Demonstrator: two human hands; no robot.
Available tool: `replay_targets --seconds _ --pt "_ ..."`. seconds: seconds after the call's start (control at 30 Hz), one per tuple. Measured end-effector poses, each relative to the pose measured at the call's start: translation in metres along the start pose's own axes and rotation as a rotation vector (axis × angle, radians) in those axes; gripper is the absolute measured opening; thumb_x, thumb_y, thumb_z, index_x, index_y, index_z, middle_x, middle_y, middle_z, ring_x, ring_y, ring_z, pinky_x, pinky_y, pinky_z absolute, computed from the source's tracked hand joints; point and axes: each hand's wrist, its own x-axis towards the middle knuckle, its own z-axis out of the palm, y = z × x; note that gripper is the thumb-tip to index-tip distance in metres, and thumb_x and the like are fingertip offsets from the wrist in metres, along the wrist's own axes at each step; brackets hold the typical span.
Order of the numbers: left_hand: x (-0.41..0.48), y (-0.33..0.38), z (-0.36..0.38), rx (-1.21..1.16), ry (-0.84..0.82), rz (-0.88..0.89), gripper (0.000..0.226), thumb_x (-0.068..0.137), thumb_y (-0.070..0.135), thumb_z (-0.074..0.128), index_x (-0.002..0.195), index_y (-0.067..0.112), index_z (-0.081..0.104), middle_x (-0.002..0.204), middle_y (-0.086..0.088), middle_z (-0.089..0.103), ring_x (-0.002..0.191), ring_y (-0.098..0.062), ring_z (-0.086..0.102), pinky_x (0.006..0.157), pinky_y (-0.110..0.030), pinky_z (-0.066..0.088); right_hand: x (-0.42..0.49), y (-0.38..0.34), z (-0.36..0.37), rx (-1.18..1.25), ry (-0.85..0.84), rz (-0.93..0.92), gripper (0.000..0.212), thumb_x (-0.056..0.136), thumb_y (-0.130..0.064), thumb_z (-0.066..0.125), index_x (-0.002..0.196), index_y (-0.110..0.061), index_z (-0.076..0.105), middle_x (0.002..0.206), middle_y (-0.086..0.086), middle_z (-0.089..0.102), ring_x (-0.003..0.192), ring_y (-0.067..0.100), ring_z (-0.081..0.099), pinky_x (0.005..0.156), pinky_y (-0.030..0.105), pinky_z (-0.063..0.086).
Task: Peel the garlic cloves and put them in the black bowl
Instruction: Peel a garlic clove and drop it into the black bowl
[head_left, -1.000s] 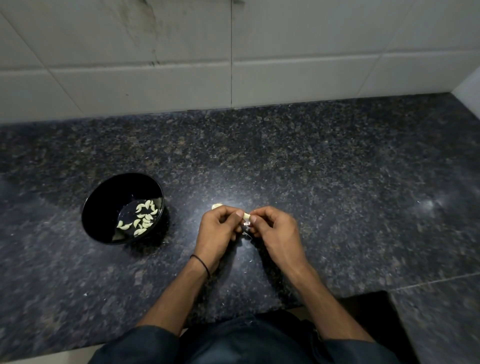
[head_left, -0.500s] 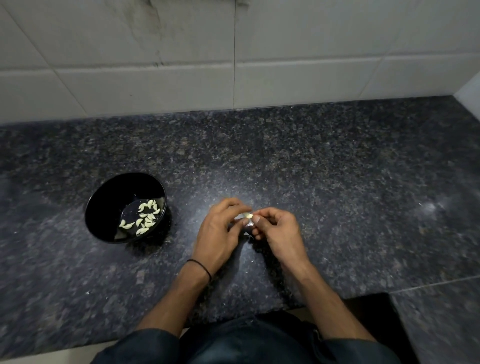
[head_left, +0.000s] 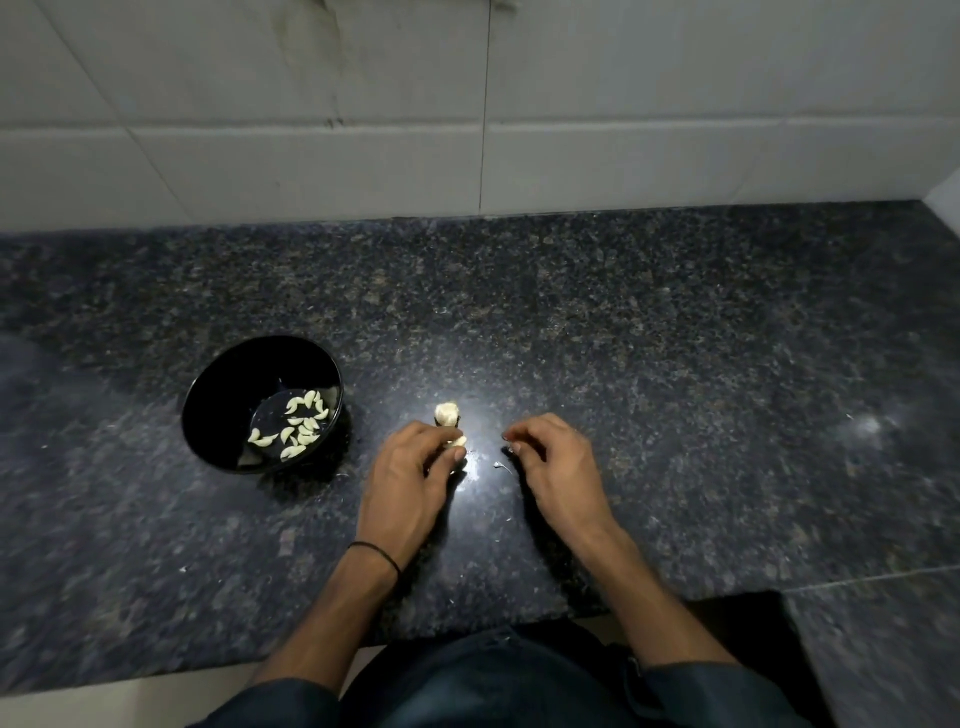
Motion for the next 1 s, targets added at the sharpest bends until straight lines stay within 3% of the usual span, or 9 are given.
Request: replay_targets --seconds 0.13,0.37,0.57,0.83,1.0 --pt "-0.008 -0.008 -0.002 0.087 0.023 -0.055 0.011 0.089 0.023 0.073 0.099 0.019 0.075 0.091 0.007 0.062 0.09 -0.014 0.057 0.082 -0.029 0.046 0.003 0.008 0.012 -0.133 -0.035 -0.154 0.014 0.093 -0.002 0.065 0.1 -0.006 0.076 0.094 0.002 0.064 0.086 0.016 0.061 0.08 0.024 0.048" --pt "-0.012 -0.014 -0.001 0.144 0.033 -0.101 0.012 0.089 0.023 0.073 0.099 0.018 0.072 0.092 0.008 0.055 0.089 -0.016 0.057 0.076 -0.033 0.049 -0.01 0.023 0.025 -0.371 -0.072 -0.329 0.014 0.095 -0.008 0.065 0.109 -0.007 0.068 0.112 0.003 0.059 0.1 0.022 0.052 0.082 0.036 0.051" --pt "-0.017 -0.016 -0.001 0.087 0.041 -0.087 0.016 0.089 0.016 0.073 0.104 0.014 0.071 0.097 0.006 0.056 0.09 -0.015 0.058 0.082 -0.037 0.052 -0.025 0.031 0.018 -0.417 -0.121 -0.422 0.027 0.095 -0.02 0.044 0.108 -0.01 0.065 0.113 0.001 0.061 0.1 0.02 0.054 0.076 0.035 0.052" --pt "-0.042 -0.002 -0.009 0.031 0.109 -0.116 0.022 0.095 0.007 0.062 0.115 0.013 0.069 0.105 0.004 0.054 0.095 -0.016 0.059 0.088 -0.038 0.052 -0.01 0.037 0.008 -0.532 -0.183 -0.599 0.028 0.09 -0.017 0.042 0.106 -0.011 0.064 0.104 0.002 0.062 0.089 0.022 0.057 0.059 0.038 0.055" --pt "-0.056 0.012 -0.004 0.079 0.093 -0.062 0.019 0.095 0.002 0.061 0.11 0.008 0.07 0.105 0.0 0.058 0.096 -0.017 0.059 0.085 -0.038 0.053 -0.003 0.04 0.004 -0.569 -0.174 -0.724 0.027 0.089 -0.012 0.043 0.104 -0.008 0.066 0.102 0.005 0.064 0.087 0.023 0.058 0.064 0.034 0.053"
